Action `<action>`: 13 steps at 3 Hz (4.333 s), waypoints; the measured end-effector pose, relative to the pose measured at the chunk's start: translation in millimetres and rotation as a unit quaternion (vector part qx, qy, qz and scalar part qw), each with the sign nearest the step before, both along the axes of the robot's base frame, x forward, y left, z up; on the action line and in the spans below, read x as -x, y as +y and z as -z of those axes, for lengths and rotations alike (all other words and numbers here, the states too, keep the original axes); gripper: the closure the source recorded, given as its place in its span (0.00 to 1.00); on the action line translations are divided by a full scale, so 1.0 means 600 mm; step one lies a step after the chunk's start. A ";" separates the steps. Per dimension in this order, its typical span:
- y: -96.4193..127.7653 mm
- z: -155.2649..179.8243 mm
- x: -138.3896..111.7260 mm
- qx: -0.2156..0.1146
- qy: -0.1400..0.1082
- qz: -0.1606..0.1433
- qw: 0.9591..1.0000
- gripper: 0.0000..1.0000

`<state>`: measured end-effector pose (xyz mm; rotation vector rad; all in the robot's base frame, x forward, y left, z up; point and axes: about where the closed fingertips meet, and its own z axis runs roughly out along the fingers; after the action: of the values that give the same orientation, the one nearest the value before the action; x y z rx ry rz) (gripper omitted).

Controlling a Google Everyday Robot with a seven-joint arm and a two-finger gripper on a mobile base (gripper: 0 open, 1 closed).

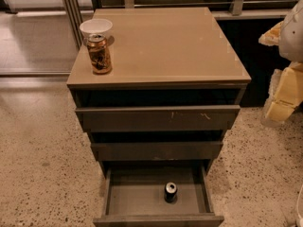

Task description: Pick pepsi can from bottom drawer and place on counter

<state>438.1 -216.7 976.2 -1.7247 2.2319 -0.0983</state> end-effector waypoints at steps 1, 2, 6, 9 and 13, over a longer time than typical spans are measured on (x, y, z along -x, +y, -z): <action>0.000 0.000 0.000 0.000 0.000 0.000 1.000 0.00; 0.000 0.000 0.000 0.000 0.000 0.000 1.000 0.19; 0.032 0.206 -0.005 -0.111 0.006 0.024 0.993 1.00; 0.098 0.713 -0.027 -0.120 0.135 0.043 0.983 1.00; 0.068 0.944 -0.115 -0.164 0.091 0.053 0.981 1.00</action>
Offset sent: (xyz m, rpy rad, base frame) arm 0.0000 0.0000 0.0000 0.0000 0.0000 0.0000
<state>507.3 -175.8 410.0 -1.4902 2.3086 0.3977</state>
